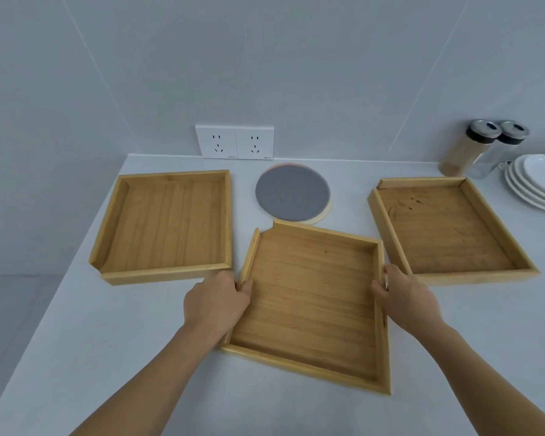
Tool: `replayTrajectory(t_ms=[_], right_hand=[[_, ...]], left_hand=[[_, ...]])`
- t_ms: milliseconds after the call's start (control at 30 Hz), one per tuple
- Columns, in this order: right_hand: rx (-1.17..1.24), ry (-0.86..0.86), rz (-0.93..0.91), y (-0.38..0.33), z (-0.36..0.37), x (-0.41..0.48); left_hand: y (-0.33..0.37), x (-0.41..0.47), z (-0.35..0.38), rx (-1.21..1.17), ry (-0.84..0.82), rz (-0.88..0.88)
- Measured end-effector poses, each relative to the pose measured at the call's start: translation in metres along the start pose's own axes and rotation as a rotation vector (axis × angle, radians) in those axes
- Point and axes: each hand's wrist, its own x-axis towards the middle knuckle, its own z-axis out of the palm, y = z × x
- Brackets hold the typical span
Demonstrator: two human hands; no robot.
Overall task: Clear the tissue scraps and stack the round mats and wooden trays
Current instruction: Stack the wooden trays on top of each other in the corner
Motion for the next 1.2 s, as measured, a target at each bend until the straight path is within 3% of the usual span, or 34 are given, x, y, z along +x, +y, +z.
replayTrajectory(t_ms=[300, 467, 700, 1000, 1200], right_hand=[[-0.100, 0.160, -0.035, -0.033, -0.023, 0.021], [-0.035, 0.216, -0.145, -0.071, -0.017, 0.036], [0.062, 0.255, -0.308, -0.133, -0.008, 0.045], [0.108, 0.216, -0.412, -0.197, 0.003, 0.062], [0.134, 0.206, -0.433, -0.214, 0.007, 0.075]], left_hand=[[-0.041, 0.010, -0.034, -0.166, 0.183, -0.138], [-0.082, 0.019, -0.048, -0.613, 0.219, -0.411], [-0.113, 0.021, -0.056, -1.079, 0.026, -0.758], [-0.108, 0.034, -0.053, -1.399, -0.165, -0.862], [-0.104, 0.041, -0.054, -1.371, -0.174, -0.885]])
